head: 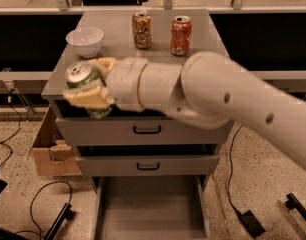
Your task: Place green can into bottom drawer
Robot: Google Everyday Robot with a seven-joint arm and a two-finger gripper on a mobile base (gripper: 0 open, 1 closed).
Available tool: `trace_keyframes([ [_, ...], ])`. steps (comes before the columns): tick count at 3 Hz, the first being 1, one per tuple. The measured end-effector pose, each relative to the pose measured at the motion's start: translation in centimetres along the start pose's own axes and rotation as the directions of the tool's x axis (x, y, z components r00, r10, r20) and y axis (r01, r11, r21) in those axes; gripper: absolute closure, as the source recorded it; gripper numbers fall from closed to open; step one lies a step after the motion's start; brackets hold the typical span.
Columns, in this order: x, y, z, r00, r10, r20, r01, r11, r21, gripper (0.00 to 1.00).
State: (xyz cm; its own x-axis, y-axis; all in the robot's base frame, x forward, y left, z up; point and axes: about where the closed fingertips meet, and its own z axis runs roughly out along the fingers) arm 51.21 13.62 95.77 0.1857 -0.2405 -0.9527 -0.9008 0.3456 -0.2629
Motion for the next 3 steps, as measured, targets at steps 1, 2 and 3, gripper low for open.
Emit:
trace_keyframes([
  [1, 3.9, 5.5, -1.1, 1.000, 0.016, -0.026, -0.016, 0.9997, 0.016, 1.00],
  [2, 13.1, 7.2, -6.3, 0.994, 0.065, -0.092, -0.059, 0.9959, 0.069, 1.00],
  [3, 23.4, 3.7, -14.7, 0.975, 0.151, -0.163, -0.114, 0.9695, 0.217, 1.00],
])
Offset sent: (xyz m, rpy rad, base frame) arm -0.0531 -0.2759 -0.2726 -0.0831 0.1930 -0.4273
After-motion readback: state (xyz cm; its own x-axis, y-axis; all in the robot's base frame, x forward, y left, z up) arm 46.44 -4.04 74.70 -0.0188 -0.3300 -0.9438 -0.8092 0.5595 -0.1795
